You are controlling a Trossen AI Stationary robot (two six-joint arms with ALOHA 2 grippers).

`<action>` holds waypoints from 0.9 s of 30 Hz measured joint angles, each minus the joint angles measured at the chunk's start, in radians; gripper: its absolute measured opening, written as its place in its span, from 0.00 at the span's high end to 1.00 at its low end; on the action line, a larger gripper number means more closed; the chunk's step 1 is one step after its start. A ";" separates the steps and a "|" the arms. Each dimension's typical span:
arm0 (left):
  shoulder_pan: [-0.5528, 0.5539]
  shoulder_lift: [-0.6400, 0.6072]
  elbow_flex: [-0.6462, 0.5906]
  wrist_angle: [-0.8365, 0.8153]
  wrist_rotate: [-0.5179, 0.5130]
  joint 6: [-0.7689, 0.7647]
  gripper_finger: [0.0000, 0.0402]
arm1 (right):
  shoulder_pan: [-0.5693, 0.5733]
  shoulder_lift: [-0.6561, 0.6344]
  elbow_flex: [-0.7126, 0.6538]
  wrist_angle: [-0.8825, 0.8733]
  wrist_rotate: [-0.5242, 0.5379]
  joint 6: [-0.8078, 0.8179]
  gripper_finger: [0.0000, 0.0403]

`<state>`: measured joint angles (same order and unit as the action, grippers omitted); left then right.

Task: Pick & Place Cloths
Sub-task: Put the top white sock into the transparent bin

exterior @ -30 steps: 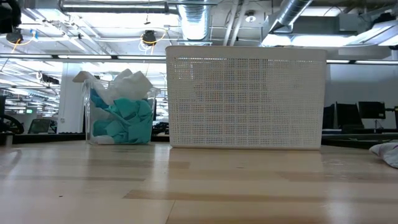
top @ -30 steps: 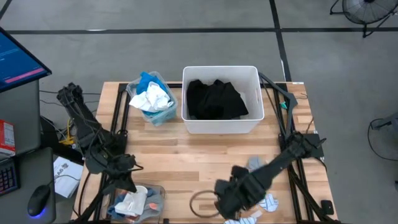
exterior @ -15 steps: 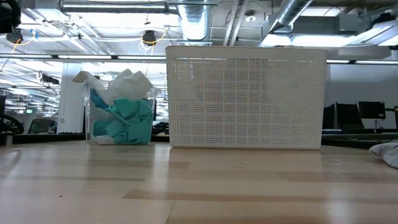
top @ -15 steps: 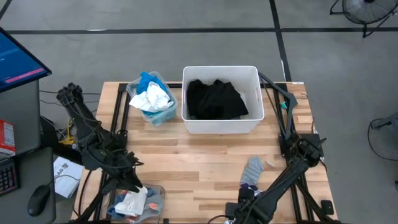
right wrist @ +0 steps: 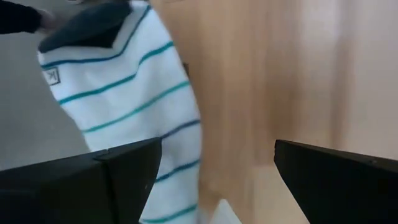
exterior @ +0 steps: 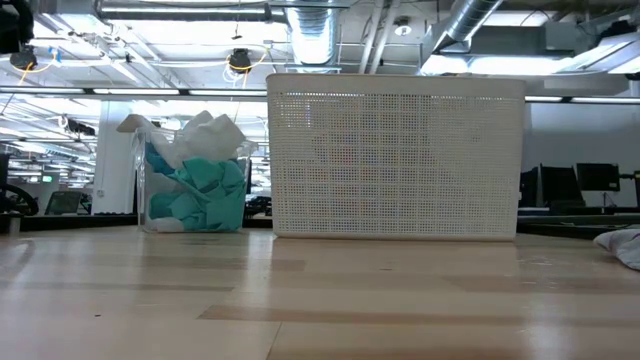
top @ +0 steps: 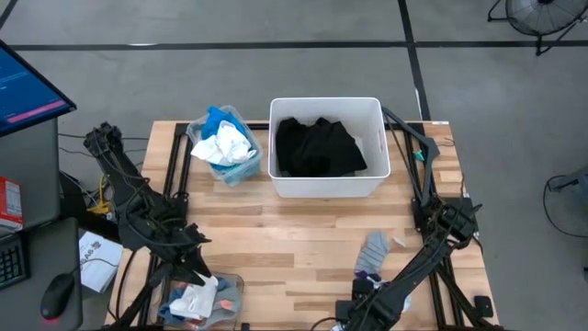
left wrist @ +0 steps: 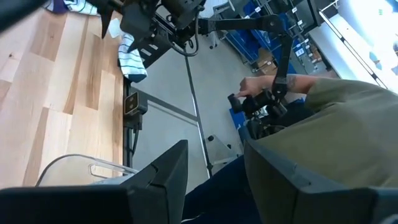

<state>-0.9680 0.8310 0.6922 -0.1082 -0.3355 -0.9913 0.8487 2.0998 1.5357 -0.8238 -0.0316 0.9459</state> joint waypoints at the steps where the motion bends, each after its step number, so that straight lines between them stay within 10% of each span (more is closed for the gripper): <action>1: 0.000 0.000 0.000 0.000 0.000 0.000 0.65 | 0.000 0.000 -0.017 0.032 -0.007 -0.003 0.24; 8: 0.007 0.000 0.000 0.005 -0.001 0.000 0.65 | -0.012 -0.005 -0.095 0.070 -0.026 0.056 0.32; 16: 0.050 0.000 0.000 0.005 -0.002 0.000 0.65 | -0.083 -0.004 -0.101 0.057 -0.039 -0.003 0.94; 27: 0.132 0.000 0.000 0.005 -0.015 0.031 0.65 | -0.218 -0.112 -0.029 -0.002 0.097 -0.082 0.99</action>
<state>-0.8358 0.8311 0.6922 -0.1029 -0.3503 -0.9604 0.6311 1.9874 1.5068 -0.8259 0.0657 0.8643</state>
